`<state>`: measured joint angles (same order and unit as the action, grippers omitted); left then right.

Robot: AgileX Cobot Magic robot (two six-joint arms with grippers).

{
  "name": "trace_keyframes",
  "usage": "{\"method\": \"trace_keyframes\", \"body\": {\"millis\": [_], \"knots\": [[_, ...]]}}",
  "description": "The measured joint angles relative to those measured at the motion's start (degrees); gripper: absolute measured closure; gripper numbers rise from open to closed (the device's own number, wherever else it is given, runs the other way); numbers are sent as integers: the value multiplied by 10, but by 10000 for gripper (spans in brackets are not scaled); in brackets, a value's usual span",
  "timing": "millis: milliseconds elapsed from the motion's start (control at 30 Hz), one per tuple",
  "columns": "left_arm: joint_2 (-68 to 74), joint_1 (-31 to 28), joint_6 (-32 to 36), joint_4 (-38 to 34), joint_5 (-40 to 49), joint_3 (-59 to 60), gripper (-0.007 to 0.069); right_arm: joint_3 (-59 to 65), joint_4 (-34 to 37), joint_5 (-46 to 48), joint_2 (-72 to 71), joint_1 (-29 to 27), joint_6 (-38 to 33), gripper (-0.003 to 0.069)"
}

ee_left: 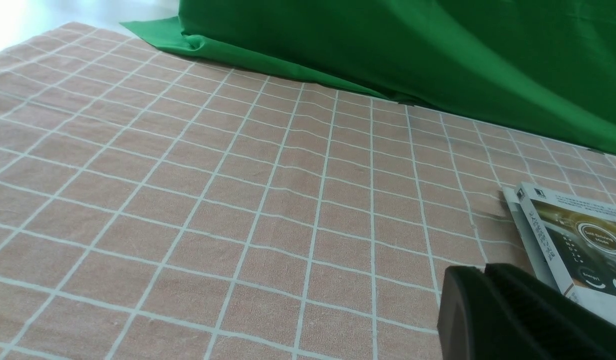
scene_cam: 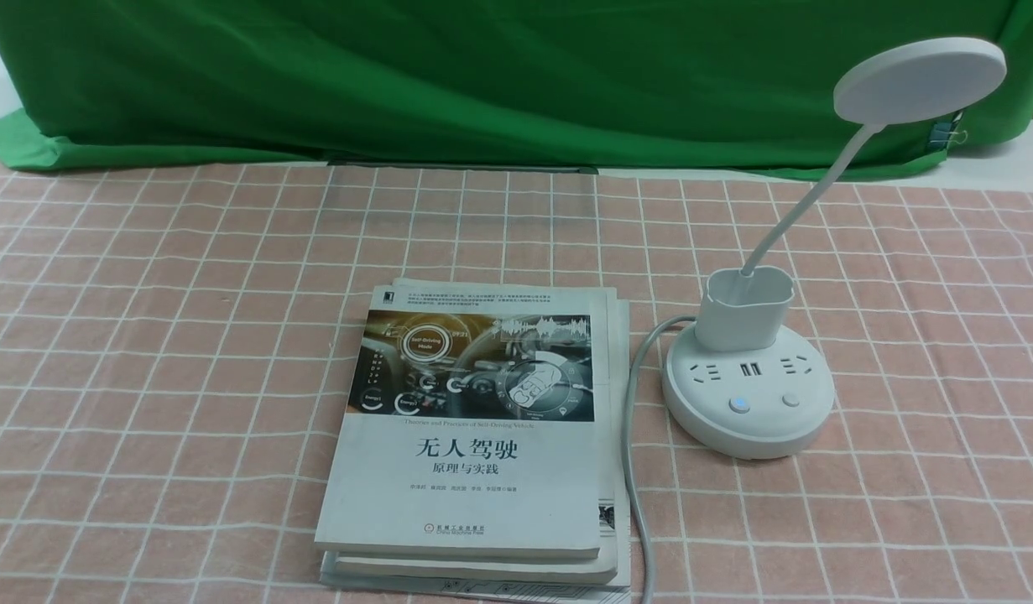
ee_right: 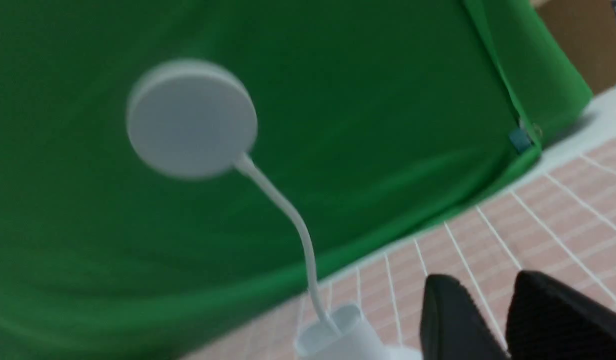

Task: Turn on the table lamp on the pink coffee tablecloth with your hand.
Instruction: 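Press the button on the base of the white desk lamp with the right gripper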

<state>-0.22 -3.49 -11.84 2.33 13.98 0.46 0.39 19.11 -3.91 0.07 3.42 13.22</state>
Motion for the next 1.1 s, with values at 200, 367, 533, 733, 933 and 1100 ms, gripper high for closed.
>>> {"method": "trace_keyframes", "body": {"millis": [200,367,533,733,933,1100], "knots": [[0,0,0,0,0,0,606,-70,3,153,60,0,-47,596],[0,0,0,0,0,0,606,-258,2,374,276,0,-186,626],[0,0,0,0,0,0,606,-376,-14,521,464,0,-255,626],[0,0,0,0,0,0,606,-470,-23,532,657,17,-284,626],[0,0,-1,0,0,0,606,-553,-41,498,784,105,-292,626],[0,0,-1,0,0,0,606,-606,-44,476,879,125,-296,626]]}}
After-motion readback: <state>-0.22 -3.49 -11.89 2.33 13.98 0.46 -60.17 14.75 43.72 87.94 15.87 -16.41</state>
